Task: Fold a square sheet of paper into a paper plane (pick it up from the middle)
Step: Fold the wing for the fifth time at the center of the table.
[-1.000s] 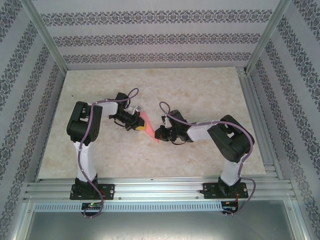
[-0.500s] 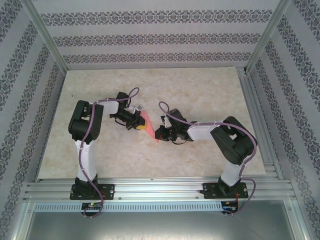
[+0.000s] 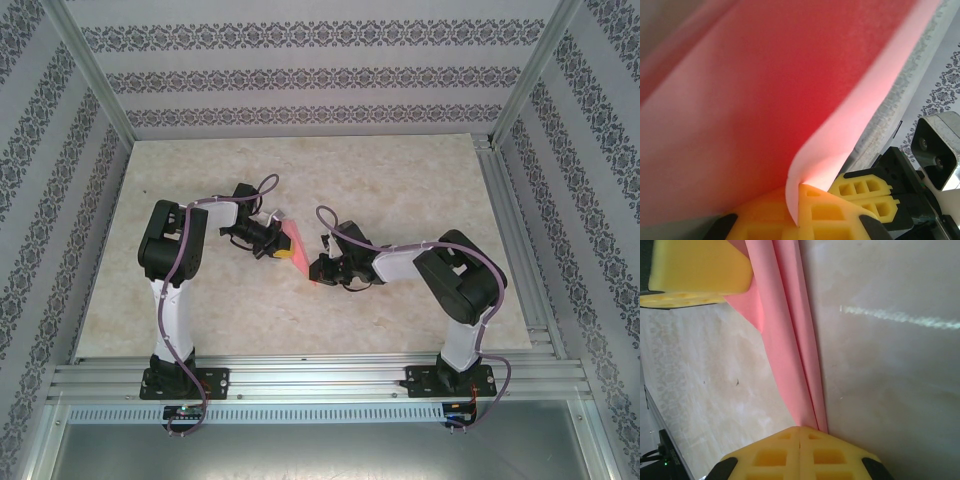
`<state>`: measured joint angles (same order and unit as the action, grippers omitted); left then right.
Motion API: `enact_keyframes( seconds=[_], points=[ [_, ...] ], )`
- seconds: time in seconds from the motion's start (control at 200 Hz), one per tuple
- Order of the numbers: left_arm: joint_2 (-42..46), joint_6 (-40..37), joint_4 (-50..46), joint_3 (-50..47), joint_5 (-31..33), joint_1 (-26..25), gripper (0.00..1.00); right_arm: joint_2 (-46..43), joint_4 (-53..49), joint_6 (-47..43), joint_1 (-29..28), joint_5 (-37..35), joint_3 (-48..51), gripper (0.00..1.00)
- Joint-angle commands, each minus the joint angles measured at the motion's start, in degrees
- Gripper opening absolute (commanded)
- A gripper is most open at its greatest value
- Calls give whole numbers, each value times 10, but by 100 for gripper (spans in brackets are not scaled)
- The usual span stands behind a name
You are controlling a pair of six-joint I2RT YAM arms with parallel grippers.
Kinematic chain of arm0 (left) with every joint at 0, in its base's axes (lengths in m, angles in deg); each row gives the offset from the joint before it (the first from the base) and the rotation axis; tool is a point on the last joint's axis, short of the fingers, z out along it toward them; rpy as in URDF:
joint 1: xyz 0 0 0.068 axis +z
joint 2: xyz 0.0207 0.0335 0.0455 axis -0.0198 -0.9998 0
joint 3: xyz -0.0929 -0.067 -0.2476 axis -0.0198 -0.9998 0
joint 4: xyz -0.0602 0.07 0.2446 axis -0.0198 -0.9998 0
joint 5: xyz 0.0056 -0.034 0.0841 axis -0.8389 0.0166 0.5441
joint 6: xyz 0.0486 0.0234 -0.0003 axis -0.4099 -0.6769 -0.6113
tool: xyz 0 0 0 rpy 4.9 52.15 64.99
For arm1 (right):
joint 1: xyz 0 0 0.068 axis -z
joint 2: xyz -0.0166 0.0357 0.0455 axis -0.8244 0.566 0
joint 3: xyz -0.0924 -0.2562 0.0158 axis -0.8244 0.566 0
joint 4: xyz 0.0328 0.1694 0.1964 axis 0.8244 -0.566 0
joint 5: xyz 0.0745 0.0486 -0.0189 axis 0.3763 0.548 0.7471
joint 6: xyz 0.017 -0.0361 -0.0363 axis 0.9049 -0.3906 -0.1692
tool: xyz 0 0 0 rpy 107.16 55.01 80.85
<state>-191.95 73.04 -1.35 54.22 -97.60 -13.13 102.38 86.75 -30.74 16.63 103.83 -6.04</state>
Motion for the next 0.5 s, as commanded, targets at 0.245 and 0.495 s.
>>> enact_keyframes(
  seconds=[0.245, 0.495],
  points=[
    [-19, -20, -6, 11, 13, 6, 4, -38, -87, -16, -12, -25, -11, 5],
    [-20, -19, -7, 12, 12, 7, 4, -5, -68, -9, -4, -16, 6, 5]
  ],
)
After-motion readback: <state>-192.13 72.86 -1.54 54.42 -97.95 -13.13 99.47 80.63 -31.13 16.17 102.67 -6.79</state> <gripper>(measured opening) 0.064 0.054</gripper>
